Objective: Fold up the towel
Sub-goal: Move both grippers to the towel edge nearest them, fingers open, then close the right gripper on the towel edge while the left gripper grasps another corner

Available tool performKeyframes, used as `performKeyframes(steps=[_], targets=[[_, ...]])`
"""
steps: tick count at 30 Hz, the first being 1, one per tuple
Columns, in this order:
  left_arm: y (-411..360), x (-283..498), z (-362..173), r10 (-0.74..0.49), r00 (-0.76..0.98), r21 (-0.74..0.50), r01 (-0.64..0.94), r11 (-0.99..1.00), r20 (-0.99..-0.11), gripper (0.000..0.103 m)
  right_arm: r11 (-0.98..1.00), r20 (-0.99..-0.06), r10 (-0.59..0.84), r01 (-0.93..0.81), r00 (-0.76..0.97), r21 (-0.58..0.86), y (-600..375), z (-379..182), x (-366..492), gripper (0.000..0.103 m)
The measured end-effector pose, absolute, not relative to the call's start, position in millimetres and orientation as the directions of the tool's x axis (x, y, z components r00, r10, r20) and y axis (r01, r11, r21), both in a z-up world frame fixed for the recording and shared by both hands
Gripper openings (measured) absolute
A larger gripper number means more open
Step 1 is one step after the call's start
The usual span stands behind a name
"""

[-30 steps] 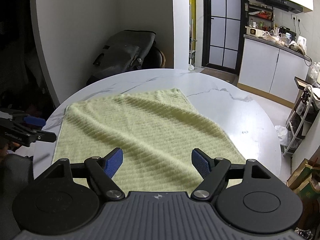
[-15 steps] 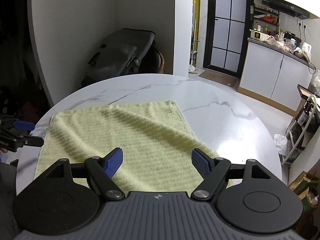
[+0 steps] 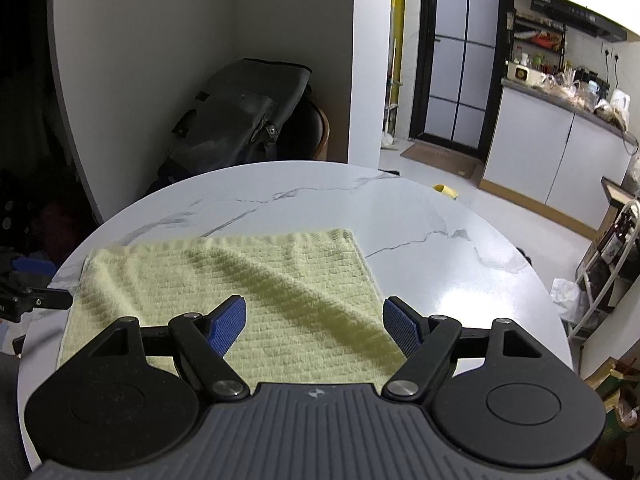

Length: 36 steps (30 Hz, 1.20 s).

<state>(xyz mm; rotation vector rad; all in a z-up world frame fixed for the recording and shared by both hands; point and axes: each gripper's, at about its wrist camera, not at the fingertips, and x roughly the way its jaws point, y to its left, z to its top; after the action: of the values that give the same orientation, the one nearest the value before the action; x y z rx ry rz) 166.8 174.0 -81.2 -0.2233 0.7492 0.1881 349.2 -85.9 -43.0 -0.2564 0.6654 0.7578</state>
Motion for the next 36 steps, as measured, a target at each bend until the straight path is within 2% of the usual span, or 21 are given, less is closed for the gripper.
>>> performKeyframes(steps=[20,26,30,36], targets=[[182.0,174.9,-75.2,0.152,0.720,-0.120,-0.312,0.942,-0.677,0.093,0.680,-0.674,0.547,-0.733,0.497,0.012,-57.9,-47.5,406.5,0.079],[187.0,172.3,-76.6,0.160,0.724,-0.120,-0.319,0.940,-0.671,0.086,0.667,-0.678,0.545,-0.745,0.494,-0.007,-46.9,-49.6,422.3,0.079],[188.9,170.1,-79.1,0.191,0.707,-0.069,-0.322,0.944,-0.681,0.083,0.654,-0.685,0.547,-0.756,0.481,-0.008,-42.8,-52.0,426.4,0.079],[198.0,168.7,-76.5,0.165,0.725,-0.119,-0.324,0.938,-0.669,0.081,0.627,-0.699,0.548,-0.779,0.459,-0.020,-33.9,-56.8,429.8,0.079]])
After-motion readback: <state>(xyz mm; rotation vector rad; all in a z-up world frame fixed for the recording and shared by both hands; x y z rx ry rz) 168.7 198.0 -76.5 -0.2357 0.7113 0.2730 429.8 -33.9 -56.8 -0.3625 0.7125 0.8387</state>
